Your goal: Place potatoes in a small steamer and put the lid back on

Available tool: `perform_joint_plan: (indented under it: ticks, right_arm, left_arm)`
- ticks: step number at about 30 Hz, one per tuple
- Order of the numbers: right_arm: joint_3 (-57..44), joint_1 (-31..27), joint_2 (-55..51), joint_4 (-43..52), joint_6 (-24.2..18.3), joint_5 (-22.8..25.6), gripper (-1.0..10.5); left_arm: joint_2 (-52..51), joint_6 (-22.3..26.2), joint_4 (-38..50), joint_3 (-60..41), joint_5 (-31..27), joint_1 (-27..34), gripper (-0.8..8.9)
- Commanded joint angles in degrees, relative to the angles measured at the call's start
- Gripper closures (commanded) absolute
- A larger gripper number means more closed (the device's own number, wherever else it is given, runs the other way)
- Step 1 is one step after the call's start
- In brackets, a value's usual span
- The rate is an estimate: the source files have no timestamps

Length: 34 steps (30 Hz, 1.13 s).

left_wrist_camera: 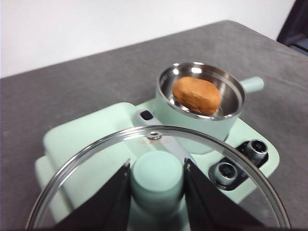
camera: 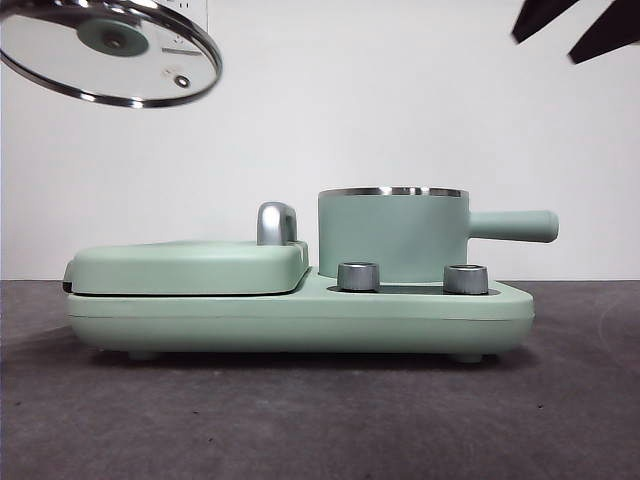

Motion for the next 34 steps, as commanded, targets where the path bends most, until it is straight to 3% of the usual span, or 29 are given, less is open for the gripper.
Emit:
perform_joint_plan:
  ticks: [1,16,34]
  right_arm:
    - [-0.6,0.3,-2.7,-0.8,1.3,0.2,6.2]
    - [-0.7,0.3,-6.8,-8.1,1.4,-0.1,6.2]
    - [-0.7,0.3,-6.8,-10.3,1.4,-0.1,6.2]
  left_arm:
    - [1.7,-0.1,3.8,0.9,0.2,-1.4,8.04]
    - [18.3,-0.2,28.7,2.1,0.2,-9.9,8.04]
    - [45.4,2.6,30.5,27.0,0.2,-16.3,8.04]
